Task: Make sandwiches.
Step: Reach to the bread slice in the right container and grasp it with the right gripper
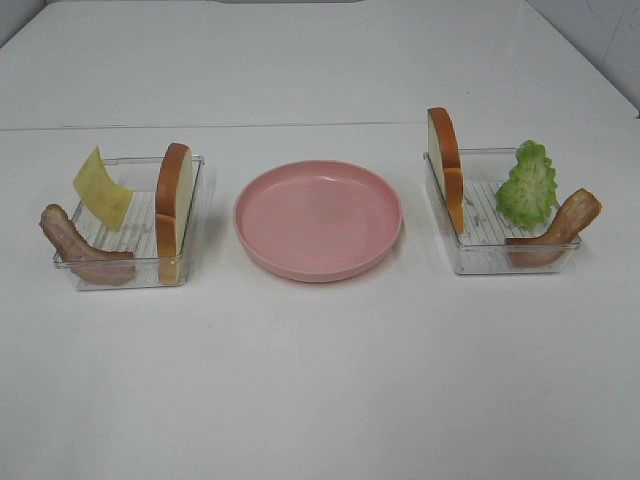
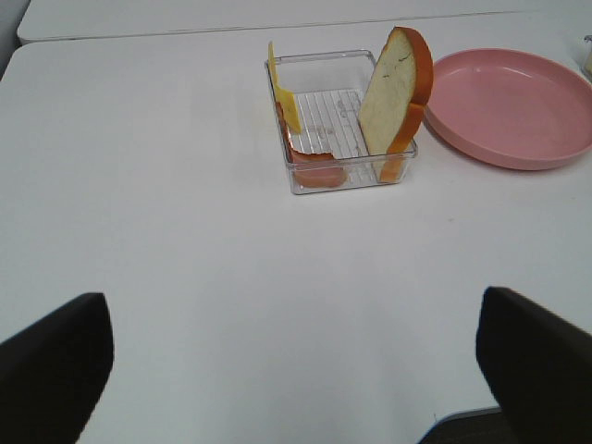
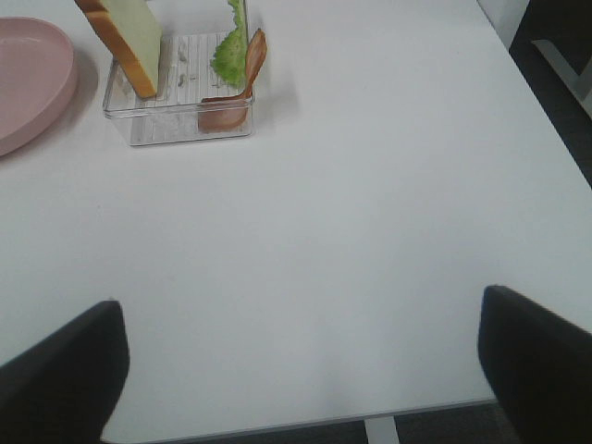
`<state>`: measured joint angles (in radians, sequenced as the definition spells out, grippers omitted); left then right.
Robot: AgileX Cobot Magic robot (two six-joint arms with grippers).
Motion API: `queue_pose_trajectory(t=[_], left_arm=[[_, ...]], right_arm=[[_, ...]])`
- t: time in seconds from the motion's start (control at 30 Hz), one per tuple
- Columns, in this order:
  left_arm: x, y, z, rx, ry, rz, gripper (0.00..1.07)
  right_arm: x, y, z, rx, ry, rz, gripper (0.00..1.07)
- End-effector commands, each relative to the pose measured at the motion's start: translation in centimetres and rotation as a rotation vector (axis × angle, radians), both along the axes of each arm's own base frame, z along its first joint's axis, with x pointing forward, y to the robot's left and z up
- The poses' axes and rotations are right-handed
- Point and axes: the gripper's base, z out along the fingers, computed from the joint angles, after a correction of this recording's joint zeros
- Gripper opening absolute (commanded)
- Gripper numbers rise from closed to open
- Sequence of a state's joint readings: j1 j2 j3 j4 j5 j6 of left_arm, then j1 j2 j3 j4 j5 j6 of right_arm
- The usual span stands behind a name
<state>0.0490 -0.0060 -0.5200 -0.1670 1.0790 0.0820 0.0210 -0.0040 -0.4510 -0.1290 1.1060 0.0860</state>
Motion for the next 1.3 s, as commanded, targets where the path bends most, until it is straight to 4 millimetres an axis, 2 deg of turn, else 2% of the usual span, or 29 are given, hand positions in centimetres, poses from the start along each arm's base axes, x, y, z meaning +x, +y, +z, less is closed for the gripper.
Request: queue_pose_trajectory(t=[0.03,0.5,0.7,0.77,0.87,0.93,0.97,1.0,1.03,1.13,1.2,1.23,1.27,1.3], left_arm=[[-0.2,0.0,-0.1,-0.005,-0.013,-0.001,1.02],[-0.2,0.0,-0.1,-0.005,-0.013,-0.001,1.02],[-0.2,0.0,-0.1,-0.005,-0.013,-0.001,1.02],[-0.2,0.0,-0.1,-0.005,-0.013,-0.001,1.02],[-0.2,0.0,-0.1,-0.005,-0.013,-0.001,1.02],[-0.2,0.0,-0.1,-0.005,-0.013,-0.001,1.02],[-0.2,0.0,-0.1,-0.005,-0.013,-0.001,1.02],[-0.2,0.0,-0.1,-0.005,-0.013,-0.001,1.02],[-0.2,0.0,-0.1,-0.005,-0.013,-0.001,1.02],[-0.2,0.0,-0.1,-0.004,-0.013,0.000,1.02],[-0.2,0.0,-0.1,-0.004,-0.013,0.000,1.02],[-0.2,0.0,-0.1,-0.004,-0.013,0.000,1.02],[-0.2,0.0,-0.1,-0.004,-0.013,0.000,1.02],[-0.2,0.0,-0.1,-0.004,-0.013,0.000,1.02]], right_arm=[[-0.1,-0.1,0.0,-0.008,-0.021,0.000,0.98],[0.0,-0.1,0.0,-0.019,-0.020,0.007,0.98],[1.9,0.0,1.3,-0.029,0.128,0.020,0.98],[4.4,0.0,3.5,-0.031,0.236,0.019,0.98],[5.3,0.1,4.1,-0.030,0.267,0.020,0.98],[9.1,0.2,6.2,-0.025,0.362,0.024,0.98],[9.1,0.2,6.2,-0.025,0.362,0.024,0.98],[10.2,0.3,6.8,-0.026,0.379,0.024,0.98],[12.3,0.3,7.8,-0.026,0.407,0.024,0.98],[13.5,0.3,8.4,-0.025,0.420,0.024,0.98],[18.3,0.7,10.3,0.000,0.492,0.029,0.98],[18.3,0.7,10.3,0.000,0.492,0.029,0.98],[19.4,0.7,10.5,0.006,0.513,0.030,0.98],[22.2,0.9,11.0,0.022,0.554,0.033,0.98]])
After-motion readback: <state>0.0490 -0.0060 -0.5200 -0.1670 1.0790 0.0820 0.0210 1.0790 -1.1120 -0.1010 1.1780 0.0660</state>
